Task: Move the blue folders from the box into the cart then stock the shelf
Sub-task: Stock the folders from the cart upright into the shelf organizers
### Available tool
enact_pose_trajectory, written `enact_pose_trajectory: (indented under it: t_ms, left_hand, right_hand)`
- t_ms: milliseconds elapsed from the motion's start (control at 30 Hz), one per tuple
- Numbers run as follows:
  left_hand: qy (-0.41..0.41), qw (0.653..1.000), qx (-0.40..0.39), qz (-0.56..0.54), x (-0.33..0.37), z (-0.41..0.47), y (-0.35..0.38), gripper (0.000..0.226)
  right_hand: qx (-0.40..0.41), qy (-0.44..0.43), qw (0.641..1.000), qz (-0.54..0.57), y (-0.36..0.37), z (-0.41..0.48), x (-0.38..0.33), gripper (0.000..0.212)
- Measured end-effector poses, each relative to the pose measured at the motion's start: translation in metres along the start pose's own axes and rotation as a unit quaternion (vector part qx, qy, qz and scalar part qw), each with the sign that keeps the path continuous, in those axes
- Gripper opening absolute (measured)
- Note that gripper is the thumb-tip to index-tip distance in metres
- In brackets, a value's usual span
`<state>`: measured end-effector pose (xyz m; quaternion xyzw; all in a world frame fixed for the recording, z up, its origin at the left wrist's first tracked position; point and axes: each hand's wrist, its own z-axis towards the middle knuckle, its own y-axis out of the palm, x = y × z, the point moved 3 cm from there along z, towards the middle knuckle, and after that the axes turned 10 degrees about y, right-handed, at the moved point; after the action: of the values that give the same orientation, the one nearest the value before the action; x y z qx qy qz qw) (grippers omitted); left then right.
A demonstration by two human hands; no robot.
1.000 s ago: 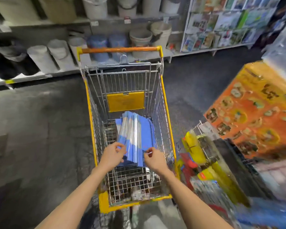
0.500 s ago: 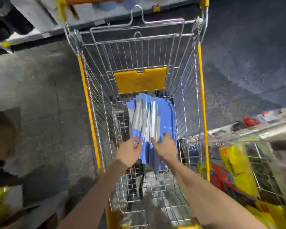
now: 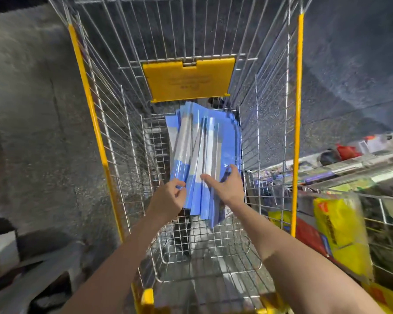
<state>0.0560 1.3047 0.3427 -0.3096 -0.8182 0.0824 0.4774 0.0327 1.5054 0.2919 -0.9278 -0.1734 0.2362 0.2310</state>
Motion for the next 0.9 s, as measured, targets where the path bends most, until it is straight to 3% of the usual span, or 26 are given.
enact_pose_trajectory:
  t_ms: [100, 233, 367, 567, 767, 900]
  left_hand:
    - [0.001, 1.000, 0.006, -0.015, 0.003, -0.004, -0.006, 0.019]
    - [0.020, 1.000, 0.000, -0.019, 0.003, -0.006, -0.012, 0.012]
    - [0.009, 1.000, 0.004, -0.014, 0.001, -0.012, -0.017, 0.021]
    - [-0.018, 1.000, 0.016, -0.016, -0.017, -0.025, -0.023, 0.017]
    - [-0.041, 0.998, 0.034, -0.037, -0.027, -0.028, -0.029, 0.011]
    - [-0.063, 0.997, 0.024, -0.032, -0.028, -0.030, -0.027, 0.014]
  right_hand:
    - [-0.017, 0.013, 1.000, 0.014, -0.010, 0.002, 0.003, 0.126]
    - [-0.002, -0.021, 1.000, -0.015, -0.007, -0.006, -0.006, 0.109]
    - [-0.029, -0.041, 0.998, -0.028, 0.012, 0.005, -0.001, 0.117]
    - [-0.035, -0.018, 0.999, -0.024, -0.001, -0.004, -0.001, 0.132]
    - [-0.012, -0.076, 0.988, -0.138, -0.004, -0.004, -0.016, 0.114]
    - [-0.006, -0.092, 0.988, -0.124, -0.006, -0.006, -0.014, 0.110]
